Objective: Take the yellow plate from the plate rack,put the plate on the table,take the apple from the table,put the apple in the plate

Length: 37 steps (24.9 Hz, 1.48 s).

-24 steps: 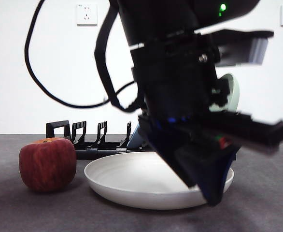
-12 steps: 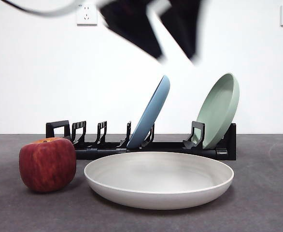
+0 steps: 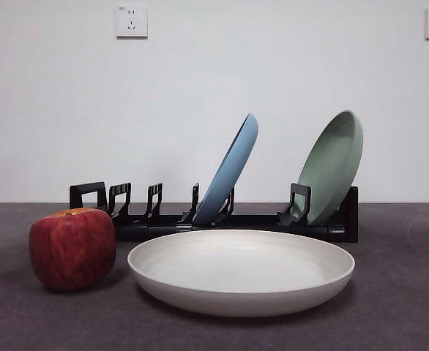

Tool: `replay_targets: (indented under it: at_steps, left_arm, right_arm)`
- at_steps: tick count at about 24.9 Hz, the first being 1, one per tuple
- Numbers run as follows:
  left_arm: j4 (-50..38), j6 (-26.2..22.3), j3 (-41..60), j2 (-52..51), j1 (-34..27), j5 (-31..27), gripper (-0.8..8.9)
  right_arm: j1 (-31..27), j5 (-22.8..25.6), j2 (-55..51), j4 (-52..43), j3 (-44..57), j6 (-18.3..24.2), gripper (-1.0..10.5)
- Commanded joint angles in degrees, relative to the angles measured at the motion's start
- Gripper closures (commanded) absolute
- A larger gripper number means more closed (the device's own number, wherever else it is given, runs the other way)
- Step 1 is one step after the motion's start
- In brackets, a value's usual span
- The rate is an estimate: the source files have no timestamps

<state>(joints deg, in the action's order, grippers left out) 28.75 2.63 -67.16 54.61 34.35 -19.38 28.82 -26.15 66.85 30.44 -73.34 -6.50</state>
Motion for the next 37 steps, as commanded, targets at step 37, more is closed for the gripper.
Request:
replay_targets:
  at_steps: [37]
  left_arm:
    - [17.88,-1.14,0.37,-14.91,-13.73,0.15,5.00]
  right_arm:
    - [27.96,22.05,55.80,2.43,-17.79,13.68,7.1]
